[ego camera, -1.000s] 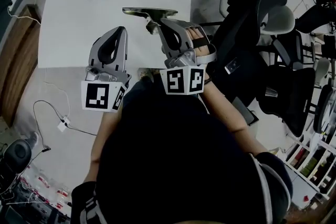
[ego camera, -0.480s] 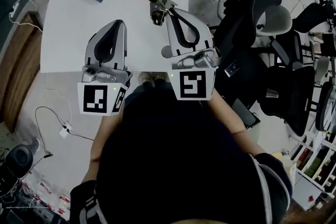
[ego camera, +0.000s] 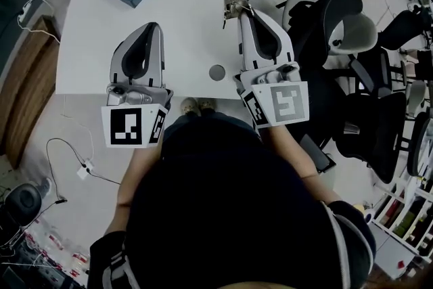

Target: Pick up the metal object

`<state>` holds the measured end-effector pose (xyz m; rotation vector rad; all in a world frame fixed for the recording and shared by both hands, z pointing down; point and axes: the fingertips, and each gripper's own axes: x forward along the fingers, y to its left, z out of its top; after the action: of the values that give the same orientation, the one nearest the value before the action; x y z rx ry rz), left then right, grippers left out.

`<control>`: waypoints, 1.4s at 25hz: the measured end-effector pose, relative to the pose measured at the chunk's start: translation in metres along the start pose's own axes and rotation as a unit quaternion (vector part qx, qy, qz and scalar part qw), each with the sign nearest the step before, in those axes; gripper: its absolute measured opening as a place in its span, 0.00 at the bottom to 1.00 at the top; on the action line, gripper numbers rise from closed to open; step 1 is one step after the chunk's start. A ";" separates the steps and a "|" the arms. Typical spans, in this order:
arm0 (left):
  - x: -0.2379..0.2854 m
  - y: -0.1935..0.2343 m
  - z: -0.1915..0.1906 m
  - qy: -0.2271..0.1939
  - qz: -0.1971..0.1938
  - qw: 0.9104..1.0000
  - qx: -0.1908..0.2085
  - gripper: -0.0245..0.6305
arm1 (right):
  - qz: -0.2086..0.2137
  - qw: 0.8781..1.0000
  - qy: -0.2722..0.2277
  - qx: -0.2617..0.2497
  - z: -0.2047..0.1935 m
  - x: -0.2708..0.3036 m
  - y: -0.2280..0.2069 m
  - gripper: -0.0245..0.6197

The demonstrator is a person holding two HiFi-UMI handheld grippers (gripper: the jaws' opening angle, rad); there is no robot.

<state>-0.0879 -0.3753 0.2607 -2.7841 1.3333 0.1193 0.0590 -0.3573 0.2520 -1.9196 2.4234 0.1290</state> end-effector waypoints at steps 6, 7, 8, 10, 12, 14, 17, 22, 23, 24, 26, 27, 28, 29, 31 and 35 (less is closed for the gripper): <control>-0.002 0.000 0.003 0.002 0.010 1.000 0.005 0.07 | -0.006 0.999 -0.009 0.054 0.002 -0.006 -0.009 0.09; -0.002 -0.001 0.004 0.002 0.010 1.000 0.006 0.07 | -0.005 0.998 -0.010 0.056 0.002 -0.007 -0.010 0.09; -0.002 -0.002 0.004 0.002 0.011 1.000 0.006 0.07 | -0.005 0.998 -0.011 0.058 0.002 -0.008 -0.010 0.09; -0.002 -0.005 0.004 0.001 0.011 1.000 0.008 0.07 | -0.004 0.998 -0.013 0.060 0.003 -0.011 -0.011 0.09; -0.002 -0.008 0.006 0.000 0.011 1.000 0.009 0.07 | -0.003 0.998 -0.015 0.060 0.005 -0.013 -0.012 0.09; -0.003 -0.009 0.007 0.000 0.010 1.000 0.011 0.07 | -0.003 0.998 -0.016 0.058 0.007 -0.015 -0.012 0.09; -0.003 -0.010 0.008 0.001 0.010 1.000 0.013 0.07 | 0.000 0.999 -0.013 0.047 0.007 -0.016 -0.010 0.09; -0.005 -0.012 0.006 0.001 0.007 1.000 0.013 0.07 | 0.005 0.999 -0.013 0.047 0.006 -0.018 -0.007 0.08; -0.005 -0.012 0.006 0.001 0.007 1.000 0.013 0.07 | 0.005 0.999 -0.013 0.047 0.006 -0.018 -0.007 0.08; -0.005 -0.012 0.006 0.001 0.008 1.000 0.013 0.07 | 0.006 0.999 -0.014 0.048 0.005 -0.018 -0.007 0.08; -0.005 -0.012 0.005 0.002 0.009 1.000 0.013 0.07 | 0.006 0.999 -0.013 0.049 0.005 -0.018 -0.007 0.08; -0.005 -0.012 0.005 0.002 0.009 1.000 0.013 0.07 | 0.007 0.999 -0.013 0.049 0.005 -0.018 -0.008 0.08; -0.004 -0.012 0.005 0.002 0.009 1.000 0.012 0.07 | 0.007 0.999 -0.013 0.049 0.005 -0.018 -0.008 0.08; -0.004 -0.012 0.005 0.001 0.009 1.000 0.012 0.07 | 0.007 0.999 -0.013 0.050 0.005 -0.018 -0.009 0.08; -0.003 -0.013 0.005 0.002 0.009 1.000 0.011 0.07 | 0.007 0.999 -0.012 0.051 0.004 -0.018 -0.011 0.08; -0.002 -0.015 0.003 0.003 0.011 1.000 0.011 0.07 | 0.009 0.998 -0.011 0.053 0.002 -0.018 -0.013 0.08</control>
<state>-0.0780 -0.3645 0.2583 -2.7533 1.3592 0.0972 0.0755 -0.3425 0.2511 -1.8426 2.3833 0.0212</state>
